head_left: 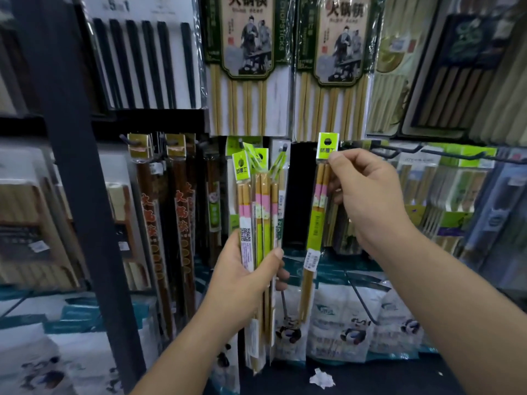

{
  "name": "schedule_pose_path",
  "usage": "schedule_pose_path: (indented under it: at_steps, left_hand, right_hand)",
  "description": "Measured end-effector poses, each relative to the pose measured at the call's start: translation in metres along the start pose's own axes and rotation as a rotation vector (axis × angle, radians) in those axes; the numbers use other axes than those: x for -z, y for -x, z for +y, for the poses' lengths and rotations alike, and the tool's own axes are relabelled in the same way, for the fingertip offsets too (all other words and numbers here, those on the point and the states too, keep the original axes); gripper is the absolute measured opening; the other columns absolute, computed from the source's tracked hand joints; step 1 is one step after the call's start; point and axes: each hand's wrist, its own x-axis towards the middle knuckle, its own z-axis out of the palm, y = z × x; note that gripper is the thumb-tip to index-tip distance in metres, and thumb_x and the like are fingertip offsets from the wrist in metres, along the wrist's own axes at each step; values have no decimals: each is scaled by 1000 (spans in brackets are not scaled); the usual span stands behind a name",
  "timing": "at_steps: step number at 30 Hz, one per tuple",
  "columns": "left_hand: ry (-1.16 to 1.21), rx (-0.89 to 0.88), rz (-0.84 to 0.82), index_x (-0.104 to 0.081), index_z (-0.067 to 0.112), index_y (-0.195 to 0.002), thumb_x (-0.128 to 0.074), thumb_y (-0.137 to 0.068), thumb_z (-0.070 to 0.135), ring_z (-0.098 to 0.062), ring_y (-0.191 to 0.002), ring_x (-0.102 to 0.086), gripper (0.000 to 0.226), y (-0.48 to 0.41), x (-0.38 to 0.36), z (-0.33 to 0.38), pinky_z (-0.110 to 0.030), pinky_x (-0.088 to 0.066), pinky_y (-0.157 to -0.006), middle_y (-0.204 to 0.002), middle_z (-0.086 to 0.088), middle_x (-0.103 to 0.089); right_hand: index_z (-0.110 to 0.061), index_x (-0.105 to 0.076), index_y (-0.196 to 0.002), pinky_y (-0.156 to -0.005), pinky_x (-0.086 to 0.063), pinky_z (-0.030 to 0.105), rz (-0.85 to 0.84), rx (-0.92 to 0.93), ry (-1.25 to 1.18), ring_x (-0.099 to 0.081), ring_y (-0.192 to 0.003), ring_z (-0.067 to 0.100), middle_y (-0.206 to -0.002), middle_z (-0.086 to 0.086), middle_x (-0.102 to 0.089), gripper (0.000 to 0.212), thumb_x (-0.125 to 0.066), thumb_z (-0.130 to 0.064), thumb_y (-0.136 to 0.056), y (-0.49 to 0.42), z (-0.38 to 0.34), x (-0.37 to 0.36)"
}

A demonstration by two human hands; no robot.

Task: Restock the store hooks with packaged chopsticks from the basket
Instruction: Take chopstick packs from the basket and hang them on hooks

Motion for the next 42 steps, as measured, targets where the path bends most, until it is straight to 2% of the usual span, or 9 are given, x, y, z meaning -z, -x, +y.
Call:
schedule_pose_path:
  at_steps: [6,11,17,20,23,26,32,39,42]
  left_hand:
    - [91,8,7,-59,49,-98,-62,-100,13,-17,-68,-70,37,0,-9,8,-5,-50,-57,-93,-28,-67]
    - [150,39,30,-59,16,-108,-64,-99,13,-21,-69,-69,11,-5,-11,1,-29,-59,-63,-85,-12,-69]
    - [179,51,23,-61,12,-114,-65,-98,18,-21,-74,-71,18,-6,-10,-3,-33,-60,-65,-91,-8,-75]
    - [192,67,20,-65,21,-111,-70,-87,33,-22,-73,-72,28,-6,-10,-2,-31,-60,-63,-92,-9,-76]
    - [195,78,7,-69,37,-97,-72,-85,40,-23,-69,-72,14,-3,-10,-2,-27,-59,-62,-82,-10,-73]
    - [227,75,3,-71,34,-97,-73,-93,30,-25,-75,-74,6,-4,-11,-5,-32,-61,-64,-83,-9,-74]
    - [287,73,-10,-72,26,-105,-75,-91,21,-29,-83,-76,15,-4,-16,-5,-41,-63,-68,-93,-8,-74]
    - [282,76,-48,-72,31,-103,-75,-85,26,-30,-89,-77,19,-2,-17,-7,-42,-63,-69,-96,-7,-76]
    - [170,58,1,-71,37,-111,-78,-84,42,-17,-104,-74,29,-3,-16,-9,-40,-59,-84,-110,6,-78]
  right_hand:
    - [-14,-69,-79,-51,-45,13,4,-40,25,-61,-53,5,-62,-2,-68,23,-61,-18,-100,-6,1,2]
    - [-14,-69,-77,-48,-44,12,17,-80,2,-58,-49,2,-59,-8,-65,24,-61,-16,-99,-8,3,1]
    - [-15,-71,-75,-49,-44,13,29,-112,77,-56,-56,6,-63,-6,-64,26,-62,-22,-99,-13,16,2]
    - [-17,-72,-77,-52,-45,12,16,-131,105,-60,-58,3,-65,-6,-67,26,-63,-27,-100,-12,22,2]
    - [-22,-72,-81,-61,-48,20,56,-114,161,-62,-67,5,-73,-1,-70,20,-65,-32,-98,-9,25,4]
    - [-25,-68,-84,-64,-47,24,84,-49,184,-60,-68,5,-72,-5,-65,14,-67,-33,-95,4,26,5]
    - [-27,-74,-90,-55,-48,14,-185,-91,69,-64,-64,-1,-78,-10,-73,11,-66,-30,-97,24,20,-9]
    - [-18,-74,-91,-55,-48,18,-197,-187,14,-63,-67,6,-78,-2,-73,14,-66,-26,-97,19,15,-11]
    - [-15,-72,-90,-54,-49,17,-169,-169,-17,-63,-66,8,-79,0,-73,15,-62,-22,-100,15,11,-8]
